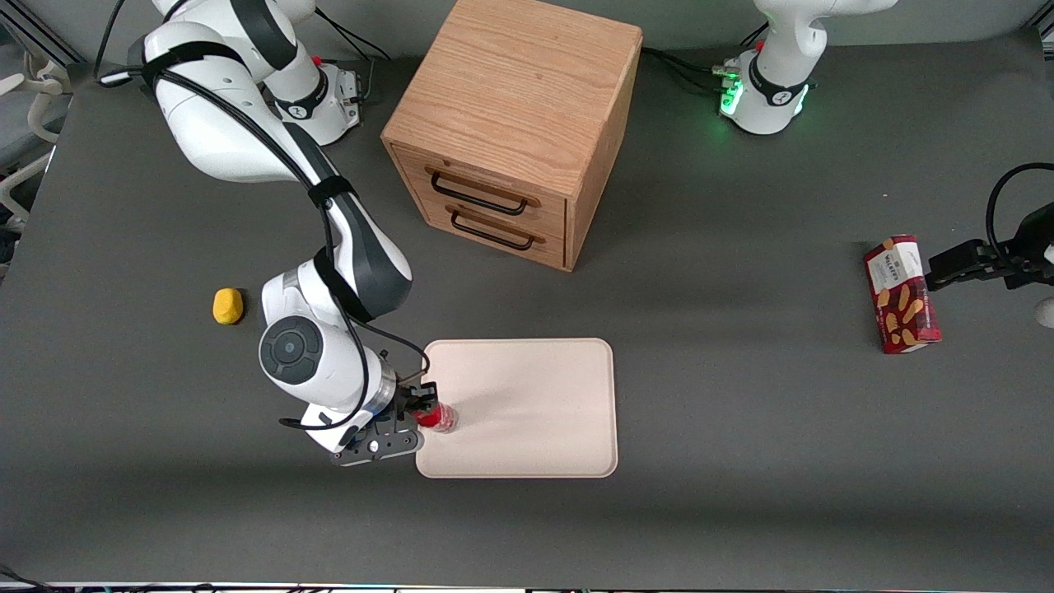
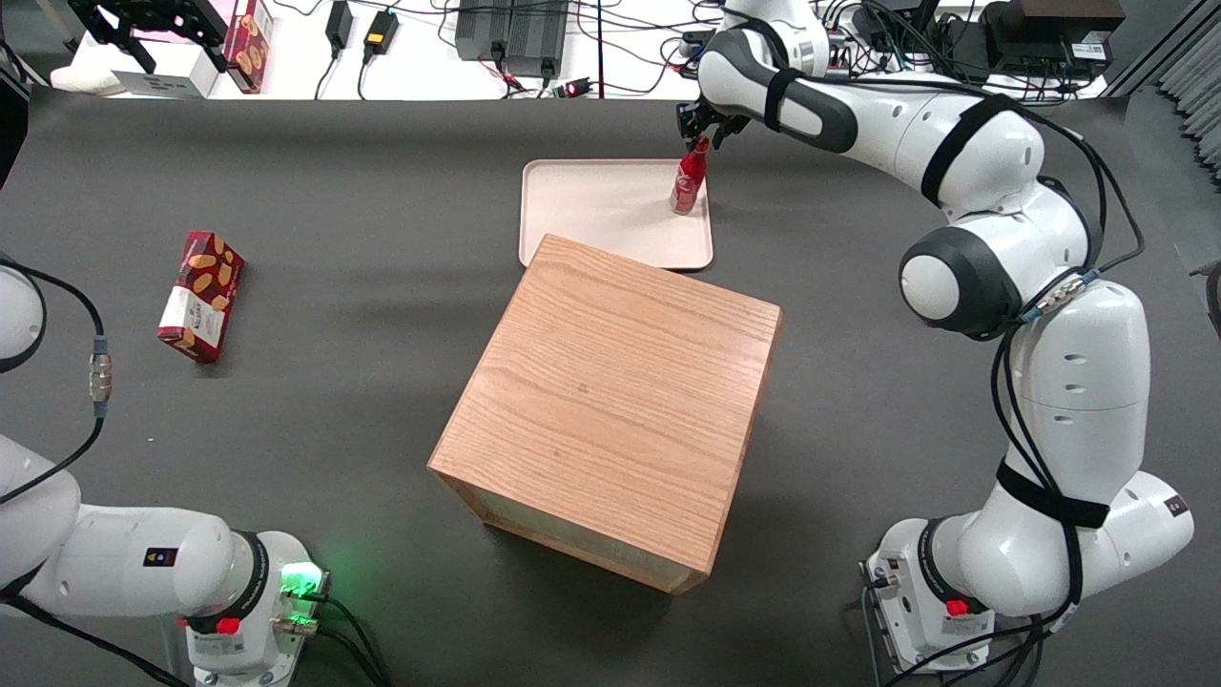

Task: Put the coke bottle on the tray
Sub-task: 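Stand the bottle upright and lower it onto the tray's edge, then open the right gripper and withdraw it away from the bottle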

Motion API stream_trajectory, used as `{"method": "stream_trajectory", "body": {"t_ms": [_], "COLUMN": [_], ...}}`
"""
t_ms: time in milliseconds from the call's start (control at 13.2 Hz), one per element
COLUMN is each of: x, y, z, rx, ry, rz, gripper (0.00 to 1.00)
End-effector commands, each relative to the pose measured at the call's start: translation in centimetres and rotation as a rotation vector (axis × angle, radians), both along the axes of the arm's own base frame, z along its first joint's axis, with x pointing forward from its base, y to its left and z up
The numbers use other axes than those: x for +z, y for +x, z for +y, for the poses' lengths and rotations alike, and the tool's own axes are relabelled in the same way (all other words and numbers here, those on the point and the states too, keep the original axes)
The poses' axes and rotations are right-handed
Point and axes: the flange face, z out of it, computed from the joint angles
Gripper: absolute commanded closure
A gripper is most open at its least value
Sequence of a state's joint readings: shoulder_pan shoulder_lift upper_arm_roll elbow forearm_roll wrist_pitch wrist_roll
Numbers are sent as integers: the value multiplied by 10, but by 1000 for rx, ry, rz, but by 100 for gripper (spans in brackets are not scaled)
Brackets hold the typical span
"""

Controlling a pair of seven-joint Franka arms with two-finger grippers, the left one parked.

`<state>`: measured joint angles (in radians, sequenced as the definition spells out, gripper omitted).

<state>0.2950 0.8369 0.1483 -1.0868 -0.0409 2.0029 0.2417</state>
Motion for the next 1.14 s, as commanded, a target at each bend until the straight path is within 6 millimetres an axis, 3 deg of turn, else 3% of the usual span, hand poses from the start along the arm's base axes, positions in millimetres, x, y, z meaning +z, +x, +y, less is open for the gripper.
{"method": "stream_trajectory", "body": {"t_ms": [0,227,455,758,1061], "x": [8,24,62,135,199], "y": [-2,-1,-3,-22,-88], "z": [-1,-4,-19,-108,-210], "rx": [-23,-32,-106,-212,-271], "ry": [-13,-6,-12,-66,-33], "rz": [-21,-38,-39,-28,-8], "gripper": [0,0,0,0,0]}}
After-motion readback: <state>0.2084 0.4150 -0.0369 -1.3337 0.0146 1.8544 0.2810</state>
